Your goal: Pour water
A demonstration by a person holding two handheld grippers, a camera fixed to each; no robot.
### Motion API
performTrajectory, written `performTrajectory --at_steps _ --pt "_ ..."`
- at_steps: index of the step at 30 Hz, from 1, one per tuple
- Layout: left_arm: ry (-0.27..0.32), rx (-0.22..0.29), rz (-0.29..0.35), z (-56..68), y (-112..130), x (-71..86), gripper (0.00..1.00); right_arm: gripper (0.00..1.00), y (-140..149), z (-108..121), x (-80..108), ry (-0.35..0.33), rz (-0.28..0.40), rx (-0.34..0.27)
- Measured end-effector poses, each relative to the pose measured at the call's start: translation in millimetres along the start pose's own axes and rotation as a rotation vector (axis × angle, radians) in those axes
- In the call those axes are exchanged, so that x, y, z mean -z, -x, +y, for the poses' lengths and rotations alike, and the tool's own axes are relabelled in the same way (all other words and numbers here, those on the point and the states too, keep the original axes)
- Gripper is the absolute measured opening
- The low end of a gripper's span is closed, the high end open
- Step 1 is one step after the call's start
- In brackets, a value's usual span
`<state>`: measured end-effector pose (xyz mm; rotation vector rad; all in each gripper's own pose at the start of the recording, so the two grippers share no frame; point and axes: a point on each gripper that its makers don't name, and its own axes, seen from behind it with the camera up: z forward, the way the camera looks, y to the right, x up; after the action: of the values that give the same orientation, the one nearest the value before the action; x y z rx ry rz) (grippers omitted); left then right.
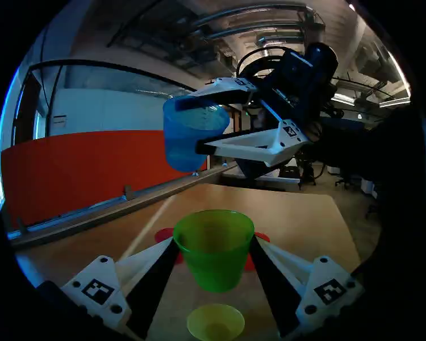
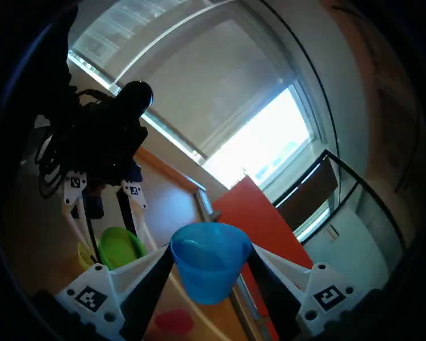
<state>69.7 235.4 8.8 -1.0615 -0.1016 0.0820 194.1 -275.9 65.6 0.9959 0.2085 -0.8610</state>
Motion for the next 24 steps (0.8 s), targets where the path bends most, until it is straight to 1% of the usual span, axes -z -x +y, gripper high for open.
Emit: performTrajectory --at_steps 6,15,24 --pt "-0.001 0.001 0.016 0.4 -3.4 -0.9 0.86 0.91 -0.4 1.2 -0.9 -0.002 -0.005 0.014" --pt "0.003 -0.018 0.033 4.2 -9.2 -3.4 0.86 0.91 -2.3 1.2 -2.6 -0.006 -0.013 0.047" --pt "0.004 -0.012 0.044 5.4 -11.4 -6.2 0.86 0.91 -2.1 2.2 -3.5 -0.006 -0.018 0.075"
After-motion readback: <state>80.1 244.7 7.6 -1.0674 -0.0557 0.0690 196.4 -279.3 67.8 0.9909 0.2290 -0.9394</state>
